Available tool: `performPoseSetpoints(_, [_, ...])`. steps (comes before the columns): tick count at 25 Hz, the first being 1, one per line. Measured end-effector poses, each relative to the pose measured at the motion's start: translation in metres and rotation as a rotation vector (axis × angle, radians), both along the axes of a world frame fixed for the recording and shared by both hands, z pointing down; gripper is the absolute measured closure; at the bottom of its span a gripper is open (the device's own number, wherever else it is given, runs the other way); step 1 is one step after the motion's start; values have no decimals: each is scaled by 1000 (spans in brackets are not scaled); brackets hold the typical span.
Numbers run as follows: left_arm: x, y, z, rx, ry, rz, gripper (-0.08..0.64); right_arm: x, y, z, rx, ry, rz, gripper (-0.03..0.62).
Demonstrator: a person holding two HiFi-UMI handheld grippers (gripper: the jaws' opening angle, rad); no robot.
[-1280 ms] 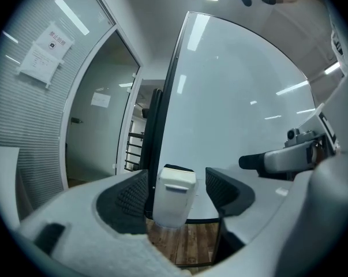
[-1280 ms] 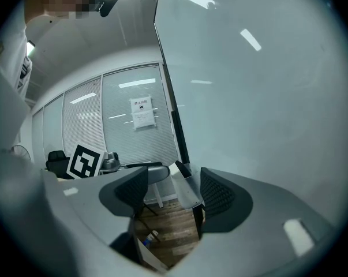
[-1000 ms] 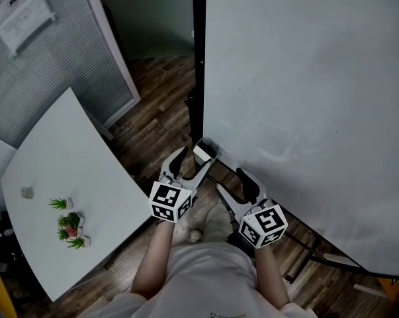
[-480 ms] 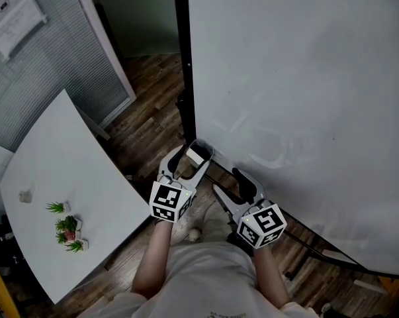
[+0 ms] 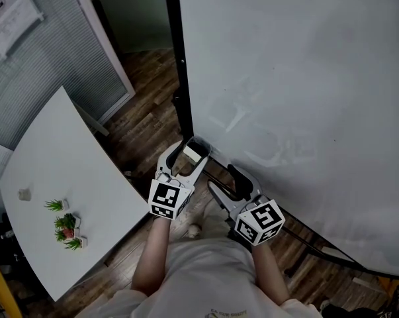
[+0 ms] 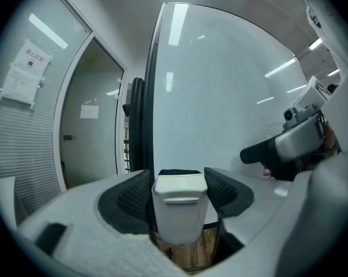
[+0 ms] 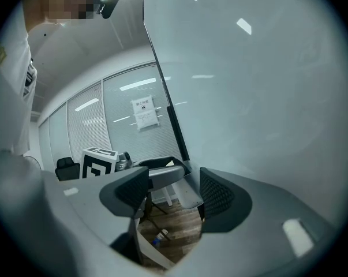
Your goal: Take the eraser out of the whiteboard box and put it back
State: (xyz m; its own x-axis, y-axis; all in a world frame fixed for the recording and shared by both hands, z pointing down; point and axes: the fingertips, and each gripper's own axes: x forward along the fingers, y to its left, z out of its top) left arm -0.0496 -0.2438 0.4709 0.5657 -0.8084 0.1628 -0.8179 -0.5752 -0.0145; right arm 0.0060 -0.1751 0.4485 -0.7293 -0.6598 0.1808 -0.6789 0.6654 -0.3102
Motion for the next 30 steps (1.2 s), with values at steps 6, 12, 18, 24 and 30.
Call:
performPoseSetpoints(6, [2,1,-1,24,-18,-5,307,4,1,1,-12,0,14,313])
performPoseSetpoints(12, [2,1,-1,31,0,-10,306,6,1,2,-17,8,20,314])
performPoseSetpoints(18, [0,1,-2,34,24,-13,305,5,3,3,-25,32,19,321])
performPoseSetpoints(24, [0,2,1,32,22,-13,305,8,2,3,-19,27,31,328])
performPoseSetpoints(30, [0,1,-1,33,22,-17,302,12,1,3,-19,27,43,333])
